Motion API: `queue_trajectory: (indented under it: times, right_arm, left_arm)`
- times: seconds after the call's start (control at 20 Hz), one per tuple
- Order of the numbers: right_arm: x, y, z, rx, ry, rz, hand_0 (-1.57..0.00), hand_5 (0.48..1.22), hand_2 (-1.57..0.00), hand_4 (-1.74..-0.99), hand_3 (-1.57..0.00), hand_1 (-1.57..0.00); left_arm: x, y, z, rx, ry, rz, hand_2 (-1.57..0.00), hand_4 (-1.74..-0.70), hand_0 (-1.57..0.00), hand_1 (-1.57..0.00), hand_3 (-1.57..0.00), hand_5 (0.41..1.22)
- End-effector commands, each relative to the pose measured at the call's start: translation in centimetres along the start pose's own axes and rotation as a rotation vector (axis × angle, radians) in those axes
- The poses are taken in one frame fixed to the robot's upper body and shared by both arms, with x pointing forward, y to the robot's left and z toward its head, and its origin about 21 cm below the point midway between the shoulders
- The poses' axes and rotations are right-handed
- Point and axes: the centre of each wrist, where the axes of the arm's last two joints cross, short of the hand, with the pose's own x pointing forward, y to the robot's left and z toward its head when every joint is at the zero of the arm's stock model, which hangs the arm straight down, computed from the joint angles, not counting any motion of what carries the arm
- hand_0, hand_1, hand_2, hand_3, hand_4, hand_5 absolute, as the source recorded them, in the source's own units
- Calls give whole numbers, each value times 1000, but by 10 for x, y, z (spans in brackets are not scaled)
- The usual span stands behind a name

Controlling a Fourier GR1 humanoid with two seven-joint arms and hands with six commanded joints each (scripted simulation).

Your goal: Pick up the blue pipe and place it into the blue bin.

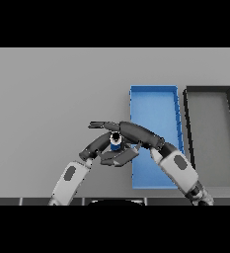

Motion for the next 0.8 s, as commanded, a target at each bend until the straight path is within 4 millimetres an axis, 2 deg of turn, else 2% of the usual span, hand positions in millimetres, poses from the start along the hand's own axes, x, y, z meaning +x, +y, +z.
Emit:
queue_trajectory:
  times: [0.0,0.15,0.3,0.4,0.5,0.6,0.75]
  right_arm:
    - [0,-2,-1,14,-16,2,-323,485,-377,-1278,-242,-362]
    - [5,4,-12,26,-34,-1,-876,518,-910,-1467,-762,-877]
    - [3,6,-13,31,-52,-53,-1215,650,-1233,-1581,-1021,-1215]
    - [-2,6,-14,31,-74,-72,-1343,856,-1354,-1628,-1186,-1343]
    - [-3,10,-12,35,-95,-62,-1425,987,-1432,-1665,-1304,-1425]
    - [-3,16,-14,40,-130,-52,-1478,1071,-1482,-1692,-1400,-1478]
    - [-4,16,-16,26,-149,-65,-1523,1144,-1526,-1716,-1484,-1523]
  left_arm:
    - [-1,1,1,-4,-8,18,-1571,-1517,-1571,-1571,-1571,1221]
    - [-2,-1,4,-4,38,-5,-1571,-1622,-1571,-1571,-1571,1221]
    - [-4,-4,-1,-9,9,41,-1571,-1677,-1571,-1571,-1523,1221]
    - [-6,-3,2,-2,-10,72,-1571,-1699,-1571,-1571,-1502,1221]
    - [-5,-4,-1,-13,-19,79,-1571,-1713,-1571,-1571,-1464,1221]
    - [-4,-6,-4,-6,-27,67,-1571,-1722,-1571,-1571,-1437,1221]
    - [-1,0,-1,-10,-16,53,-1571,-1730,-1571,-1571,-1428,1221]
